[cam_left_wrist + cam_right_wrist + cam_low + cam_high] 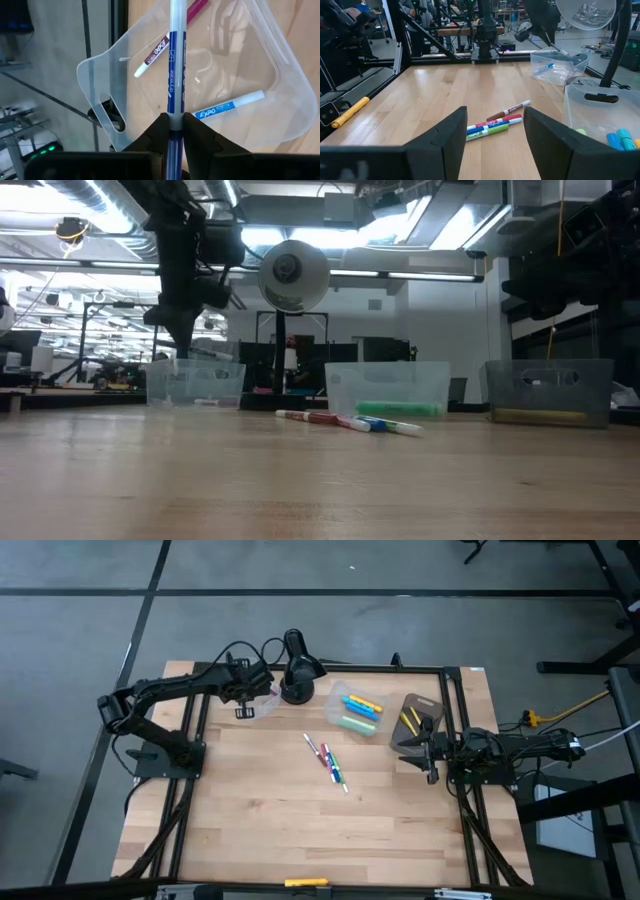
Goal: Pick & Place Markers
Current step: Put the bottom blue marker in the left transparent bin, then put the brown marker in the left transparent bin
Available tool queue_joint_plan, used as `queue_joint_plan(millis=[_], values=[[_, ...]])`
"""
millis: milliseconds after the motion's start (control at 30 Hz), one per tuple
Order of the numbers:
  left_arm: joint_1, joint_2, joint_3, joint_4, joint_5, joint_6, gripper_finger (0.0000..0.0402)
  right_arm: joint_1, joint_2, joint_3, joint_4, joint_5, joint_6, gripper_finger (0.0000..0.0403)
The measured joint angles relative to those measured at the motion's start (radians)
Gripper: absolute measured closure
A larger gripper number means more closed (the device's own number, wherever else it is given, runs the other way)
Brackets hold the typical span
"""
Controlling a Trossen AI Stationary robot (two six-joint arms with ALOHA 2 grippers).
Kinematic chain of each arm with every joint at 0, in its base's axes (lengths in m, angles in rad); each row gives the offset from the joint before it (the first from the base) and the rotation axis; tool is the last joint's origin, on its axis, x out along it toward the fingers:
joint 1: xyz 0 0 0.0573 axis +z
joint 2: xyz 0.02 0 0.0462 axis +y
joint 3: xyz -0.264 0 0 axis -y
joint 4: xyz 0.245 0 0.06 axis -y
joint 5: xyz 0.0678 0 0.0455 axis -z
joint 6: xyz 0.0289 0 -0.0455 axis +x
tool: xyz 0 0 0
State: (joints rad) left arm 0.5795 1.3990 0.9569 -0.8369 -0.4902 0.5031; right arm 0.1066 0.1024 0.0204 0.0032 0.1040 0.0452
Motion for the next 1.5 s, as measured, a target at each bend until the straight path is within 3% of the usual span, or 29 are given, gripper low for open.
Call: queue_joint_plan(millis=[300,767,1500], values=[[0.001,0.048,0.000,-0.006,-0.012,-0.018,0.0363,0.000,0.000,0.000,0.000,0.000,0.000,0.0209],[0.042,0.051,0.000,-0.006,-0.015,-0.075,0.0326,0.000,0.000,0.000,0.000,0.000,0.000,0.0209],[0.015,0.009,0.000,-0.024,-0.038,-0.107,0.0329,0.000,0.000,0.000,0.000,0.000,0.000,0.0209]])
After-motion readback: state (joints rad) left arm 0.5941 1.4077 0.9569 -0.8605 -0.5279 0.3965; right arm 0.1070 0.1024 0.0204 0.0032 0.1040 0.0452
